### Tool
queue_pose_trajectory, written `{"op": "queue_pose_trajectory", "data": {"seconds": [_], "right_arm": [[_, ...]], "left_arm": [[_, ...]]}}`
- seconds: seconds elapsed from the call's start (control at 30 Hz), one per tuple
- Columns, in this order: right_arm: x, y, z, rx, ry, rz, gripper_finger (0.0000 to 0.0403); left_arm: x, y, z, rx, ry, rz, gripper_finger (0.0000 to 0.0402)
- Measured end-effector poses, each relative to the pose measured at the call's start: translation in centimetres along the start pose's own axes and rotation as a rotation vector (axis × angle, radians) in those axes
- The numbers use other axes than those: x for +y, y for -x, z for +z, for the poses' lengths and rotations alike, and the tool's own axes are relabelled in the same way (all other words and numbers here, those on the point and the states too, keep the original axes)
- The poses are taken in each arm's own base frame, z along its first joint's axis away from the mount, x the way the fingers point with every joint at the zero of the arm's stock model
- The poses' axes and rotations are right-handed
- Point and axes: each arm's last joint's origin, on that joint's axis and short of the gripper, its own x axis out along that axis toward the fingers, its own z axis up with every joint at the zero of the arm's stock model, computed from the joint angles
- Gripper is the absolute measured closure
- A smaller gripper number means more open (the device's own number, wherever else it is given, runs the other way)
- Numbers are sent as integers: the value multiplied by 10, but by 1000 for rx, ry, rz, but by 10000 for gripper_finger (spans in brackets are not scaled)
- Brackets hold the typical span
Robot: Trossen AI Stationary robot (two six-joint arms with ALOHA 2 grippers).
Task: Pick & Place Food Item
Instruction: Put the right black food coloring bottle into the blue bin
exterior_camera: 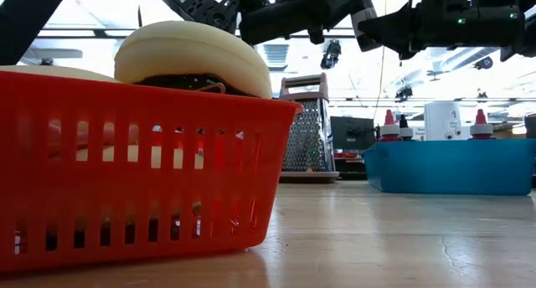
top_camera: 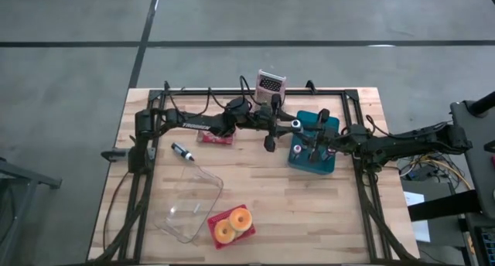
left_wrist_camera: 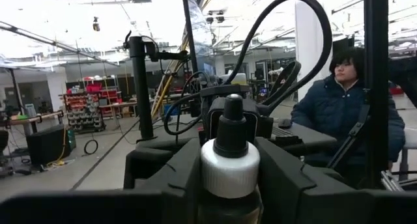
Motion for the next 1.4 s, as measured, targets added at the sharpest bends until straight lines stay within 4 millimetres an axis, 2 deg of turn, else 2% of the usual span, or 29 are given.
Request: {"op": "queue_pose_trajectory", "data": {"seconds": [0.83,1.1,1.23,1.4], "right_arm": [[0,0,1,-6,25,-1,309],[0,0,-1,13,91,2,306],[0,0,-1,21,48,-2,288],[-1,0,-4,52,30,-36,239]], "left_arm": [[0,-2,3,-6,-56,-12,289],[-1,-2,3,-7,-67,-33,289],[-1,-2,3,-5,-62,-36,289],[-1,-2,1,5,-56,-48,289]]}}
